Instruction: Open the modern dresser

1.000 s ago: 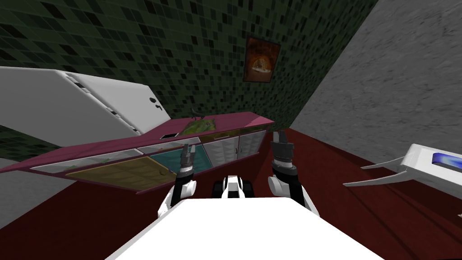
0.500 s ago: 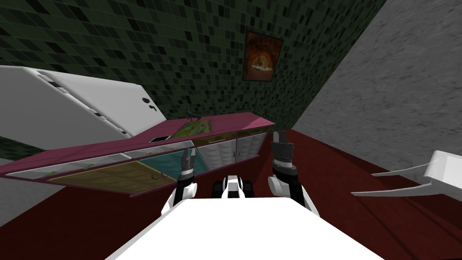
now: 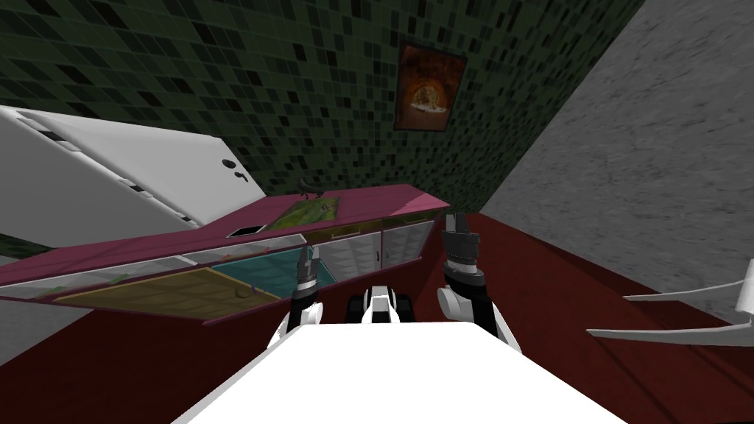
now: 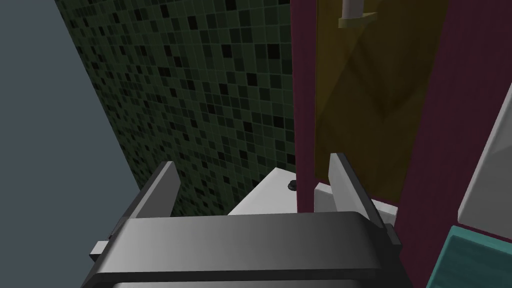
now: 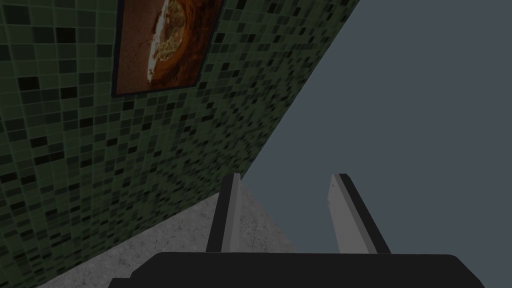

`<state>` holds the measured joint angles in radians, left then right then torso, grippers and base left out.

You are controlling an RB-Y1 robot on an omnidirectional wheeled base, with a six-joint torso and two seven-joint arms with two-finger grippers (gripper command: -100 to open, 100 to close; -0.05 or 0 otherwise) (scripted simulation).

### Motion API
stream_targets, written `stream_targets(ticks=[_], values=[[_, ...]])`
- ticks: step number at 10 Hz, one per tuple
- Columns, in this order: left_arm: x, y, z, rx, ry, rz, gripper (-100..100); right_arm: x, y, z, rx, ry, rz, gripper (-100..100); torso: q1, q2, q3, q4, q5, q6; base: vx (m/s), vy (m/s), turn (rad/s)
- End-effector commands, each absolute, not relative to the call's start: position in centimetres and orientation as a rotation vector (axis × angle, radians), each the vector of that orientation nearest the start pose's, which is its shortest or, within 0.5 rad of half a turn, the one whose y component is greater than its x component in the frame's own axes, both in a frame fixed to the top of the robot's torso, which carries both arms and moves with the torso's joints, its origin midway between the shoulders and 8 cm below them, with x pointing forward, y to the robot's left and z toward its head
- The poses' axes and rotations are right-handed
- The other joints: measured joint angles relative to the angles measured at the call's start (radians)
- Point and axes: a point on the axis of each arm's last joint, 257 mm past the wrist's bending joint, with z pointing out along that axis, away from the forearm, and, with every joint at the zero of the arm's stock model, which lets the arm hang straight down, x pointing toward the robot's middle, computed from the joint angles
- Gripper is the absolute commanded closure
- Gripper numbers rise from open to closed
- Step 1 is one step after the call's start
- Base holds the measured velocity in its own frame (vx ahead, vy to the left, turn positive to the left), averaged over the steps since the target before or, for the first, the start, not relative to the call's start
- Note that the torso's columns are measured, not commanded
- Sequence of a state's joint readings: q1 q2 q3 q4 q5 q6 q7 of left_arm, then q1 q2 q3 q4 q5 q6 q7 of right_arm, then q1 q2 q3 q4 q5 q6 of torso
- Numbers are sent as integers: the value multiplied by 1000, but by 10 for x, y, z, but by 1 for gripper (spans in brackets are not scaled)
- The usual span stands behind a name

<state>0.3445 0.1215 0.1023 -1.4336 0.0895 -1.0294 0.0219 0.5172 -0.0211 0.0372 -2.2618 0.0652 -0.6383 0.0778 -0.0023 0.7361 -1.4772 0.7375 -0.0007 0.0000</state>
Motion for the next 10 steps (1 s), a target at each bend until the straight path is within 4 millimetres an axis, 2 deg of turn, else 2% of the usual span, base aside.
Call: stream_targets(ticks=[1,10], values=[[357,355,-201,-805,720,-1209,-100,325,-254,35,492,613,1249,0,4,2,1,1,1,0,75,-66,24],[340,372,-244,-864,717,-1184,-100,325,-254,35,492,613,1249,0,3,2,1,0,1,0,84,-87,34]])
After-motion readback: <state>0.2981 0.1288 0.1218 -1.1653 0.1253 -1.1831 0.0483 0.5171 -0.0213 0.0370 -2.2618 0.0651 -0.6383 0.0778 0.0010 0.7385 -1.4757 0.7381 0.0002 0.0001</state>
